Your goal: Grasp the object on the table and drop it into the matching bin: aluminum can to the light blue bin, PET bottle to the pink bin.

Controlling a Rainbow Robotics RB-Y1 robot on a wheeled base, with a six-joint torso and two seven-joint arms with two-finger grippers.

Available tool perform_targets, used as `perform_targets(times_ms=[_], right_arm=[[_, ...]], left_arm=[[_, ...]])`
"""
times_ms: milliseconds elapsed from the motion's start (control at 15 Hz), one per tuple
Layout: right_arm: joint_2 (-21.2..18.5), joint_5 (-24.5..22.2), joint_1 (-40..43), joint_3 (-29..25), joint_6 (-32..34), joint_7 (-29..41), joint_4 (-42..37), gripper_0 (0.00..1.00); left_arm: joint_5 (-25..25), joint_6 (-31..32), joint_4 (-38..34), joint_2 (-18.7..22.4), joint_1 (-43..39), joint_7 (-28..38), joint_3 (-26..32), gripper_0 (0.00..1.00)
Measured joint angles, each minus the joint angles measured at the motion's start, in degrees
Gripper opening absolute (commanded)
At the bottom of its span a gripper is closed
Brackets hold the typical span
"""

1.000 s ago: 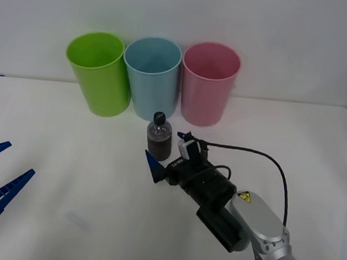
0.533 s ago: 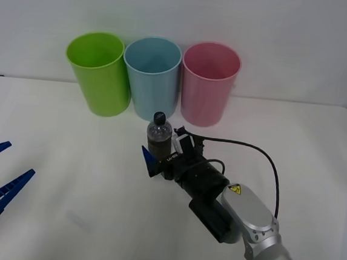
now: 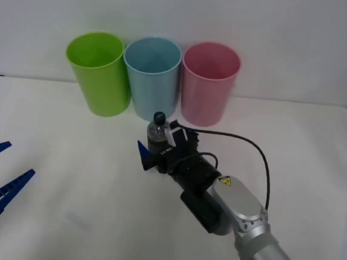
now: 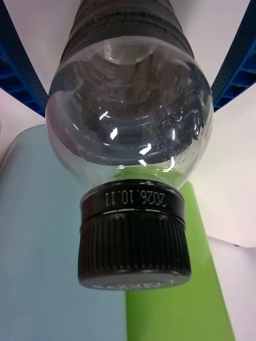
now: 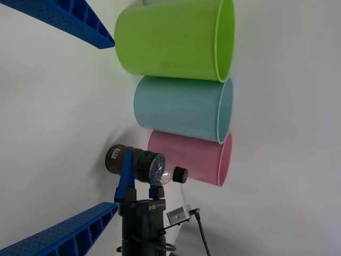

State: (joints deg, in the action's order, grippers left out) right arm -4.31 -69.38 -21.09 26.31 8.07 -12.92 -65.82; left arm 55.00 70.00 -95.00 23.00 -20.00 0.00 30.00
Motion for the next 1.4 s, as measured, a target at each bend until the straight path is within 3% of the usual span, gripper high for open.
perform_targets(times_ms=[667,733,800,867,933,1400], right_arm=[[0.02,-0.06,0.01,0.44,-0.26,0.02,0.01,1.00],[0.02,-0.06,0.05,0.49,-0.26,0.07,0.01,0.94],[0.02,-0.06,0.06,0.50,-0.26,0.05,0.01,0.57],[0.02,-0.06,0.05,0.50,-0.28,0.01,0.01,0.12],[0.02,-0.06,0.01,0.50,-0.33,0.02,0.01,0.00],[-0.10,-0.08,0.00,0.45,-0.29,0.03,0.01,0.00]], left_arm=[[0.00,0.00,0.00,0.00,0.00,0.00,0.00,1.00],[0.00,0.00,0.00,0.00,0.00,0.00,0.00,1.00],[0.00,0.00,0.00,0.00,0.00,0.00,0.00,1.00],[0.00,0.00,0.00,0.00,0.00,0.00,0.00,1.00],[0.00,0.00,0.00,0.00,0.00,0.00,0.00,1.00],[0.00,0.00,0.00,0.00,0.00,0.00,0.00,1.00]])
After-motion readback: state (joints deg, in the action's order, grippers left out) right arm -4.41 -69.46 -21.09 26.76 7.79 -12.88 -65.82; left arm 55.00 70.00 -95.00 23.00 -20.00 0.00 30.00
